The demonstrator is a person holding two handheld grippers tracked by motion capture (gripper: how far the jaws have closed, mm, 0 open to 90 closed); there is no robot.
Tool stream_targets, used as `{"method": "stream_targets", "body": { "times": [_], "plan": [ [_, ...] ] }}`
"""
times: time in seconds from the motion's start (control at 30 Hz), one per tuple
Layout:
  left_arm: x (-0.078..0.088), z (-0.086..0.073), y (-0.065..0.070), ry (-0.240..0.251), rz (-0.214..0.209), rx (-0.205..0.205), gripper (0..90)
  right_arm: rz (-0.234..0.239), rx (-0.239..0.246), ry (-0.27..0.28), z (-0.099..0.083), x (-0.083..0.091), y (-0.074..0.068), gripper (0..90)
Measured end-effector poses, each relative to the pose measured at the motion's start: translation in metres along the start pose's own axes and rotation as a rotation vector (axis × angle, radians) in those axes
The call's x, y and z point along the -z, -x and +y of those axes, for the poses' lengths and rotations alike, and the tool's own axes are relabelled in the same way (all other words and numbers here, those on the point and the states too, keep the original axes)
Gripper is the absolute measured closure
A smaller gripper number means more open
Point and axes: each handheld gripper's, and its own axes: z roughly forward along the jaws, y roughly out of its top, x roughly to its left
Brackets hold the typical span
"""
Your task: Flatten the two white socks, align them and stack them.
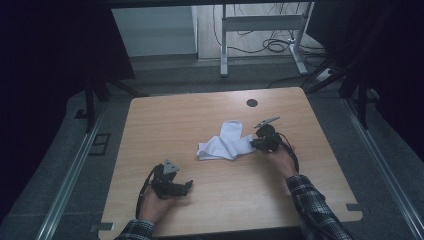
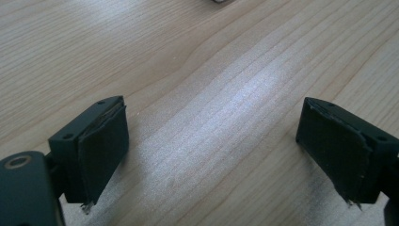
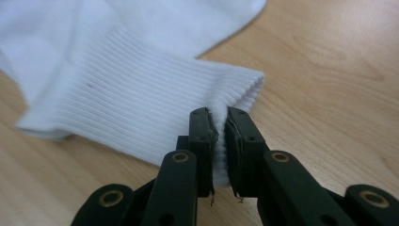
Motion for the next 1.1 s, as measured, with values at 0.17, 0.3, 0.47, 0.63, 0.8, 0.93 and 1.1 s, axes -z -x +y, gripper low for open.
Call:
{"method": "stream_targets", "body": {
  "times": [0.17,0.3,0.47,0.63,0.8,0.93,1.1],
  "plan": [
    [0.000,0.000,0.000,-0.004,0.002,-0.002,9.9,0.030,-0.017,0.065,0.016,0.036,-0.001,80.1],
    [0.000,0.000,0.000,-0.005,0.003,-0.008,9.8,0.037,0.010,0.106,0.030,0.065,-0.005,80.3],
    [0.000,0.000,0.000,-0.005,0.003,-0.008,9.9,0.037,0.047,0.152,0.048,0.091,-0.016,80.6],
    [0.000,0.000,0.000,0.000,0.004,-0.006,9.9,0.046,0.077,0.191,0.064,0.112,-0.029,80.9],
    [0.000,0.001,0.000,0.000,0.005,-0.006,9.9,0.051,0.104,0.249,0.080,0.140,-0.041,81.1],
    [0.000,0.001,0.000,-0.002,0.003,-0.006,9.9,0.027,0.114,0.304,0.090,0.171,-0.041,81.1],
    [0.000,0.001,0.000,-0.002,0.003,-0.006,9.9,-0.015,0.057,0.309,0.082,0.186,-0.018,81.1]
  ]
}}
